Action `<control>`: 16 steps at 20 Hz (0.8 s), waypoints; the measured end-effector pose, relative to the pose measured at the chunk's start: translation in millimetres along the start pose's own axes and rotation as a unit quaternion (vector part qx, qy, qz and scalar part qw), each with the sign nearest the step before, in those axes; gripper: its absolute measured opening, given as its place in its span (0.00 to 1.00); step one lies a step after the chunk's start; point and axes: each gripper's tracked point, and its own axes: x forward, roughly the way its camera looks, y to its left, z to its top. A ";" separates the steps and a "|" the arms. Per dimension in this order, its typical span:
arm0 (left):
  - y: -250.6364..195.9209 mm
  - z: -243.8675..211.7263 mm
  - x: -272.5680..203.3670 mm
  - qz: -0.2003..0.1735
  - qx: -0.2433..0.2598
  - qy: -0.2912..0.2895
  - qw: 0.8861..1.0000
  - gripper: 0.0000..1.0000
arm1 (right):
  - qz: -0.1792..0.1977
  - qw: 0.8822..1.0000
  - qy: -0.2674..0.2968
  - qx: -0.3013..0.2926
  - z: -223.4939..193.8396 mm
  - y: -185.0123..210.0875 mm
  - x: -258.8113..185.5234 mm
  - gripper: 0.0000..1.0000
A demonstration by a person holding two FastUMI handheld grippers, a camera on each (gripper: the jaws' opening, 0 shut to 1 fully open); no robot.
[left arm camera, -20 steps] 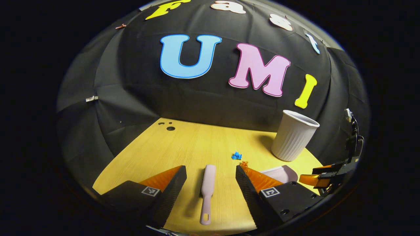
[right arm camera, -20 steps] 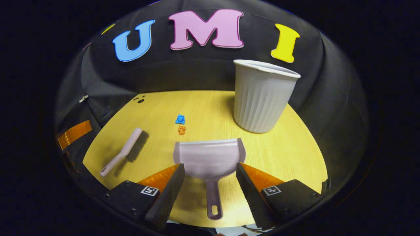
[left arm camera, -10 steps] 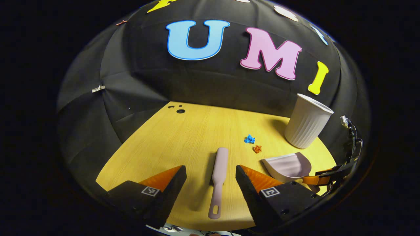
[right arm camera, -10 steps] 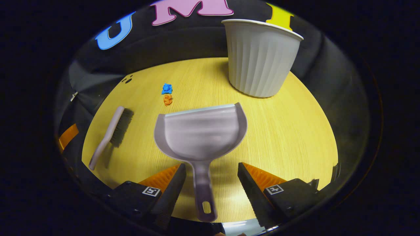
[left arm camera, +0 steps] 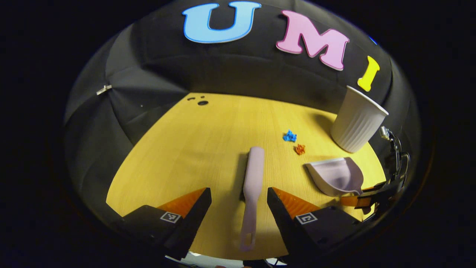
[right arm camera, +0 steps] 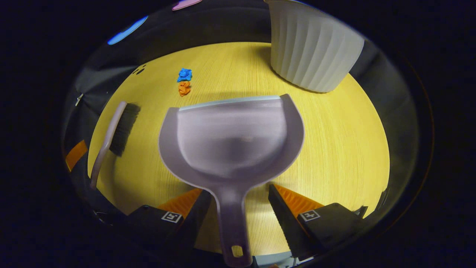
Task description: Pick up the small broom and dustpan from the desktop, sweep the trash into the dustpan with the broom, and then empty the trash into the garbage bin.
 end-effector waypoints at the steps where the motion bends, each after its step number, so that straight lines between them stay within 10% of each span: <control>1: -2.3 -3.9 6.2 -0.008 0.008 0.015 1.000 0.96 | 0.001 1.000 0.005 0.000 -0.8 1.2 2.0 0.92; 7: -8.6 -27.6 45.4 -0.041 -0.009 0.108 0.993 0.96 | -0.021 1.000 0.013 -0.011 -1.5 -6.5 6.3 0.72; 11: -9.4 -33.6 65.7 -0.043 0.004 0.146 0.988 0.95 | -0.022 0.999 0.023 -0.012 -1.7 -4.2 6.9 0.38; 16: -13.7 -39.0 83.1 -0.033 0.042 0.173 0.983 0.90 | -0.014 0.999 0.042 -0.027 -2.7 -2.8 6.9 0.39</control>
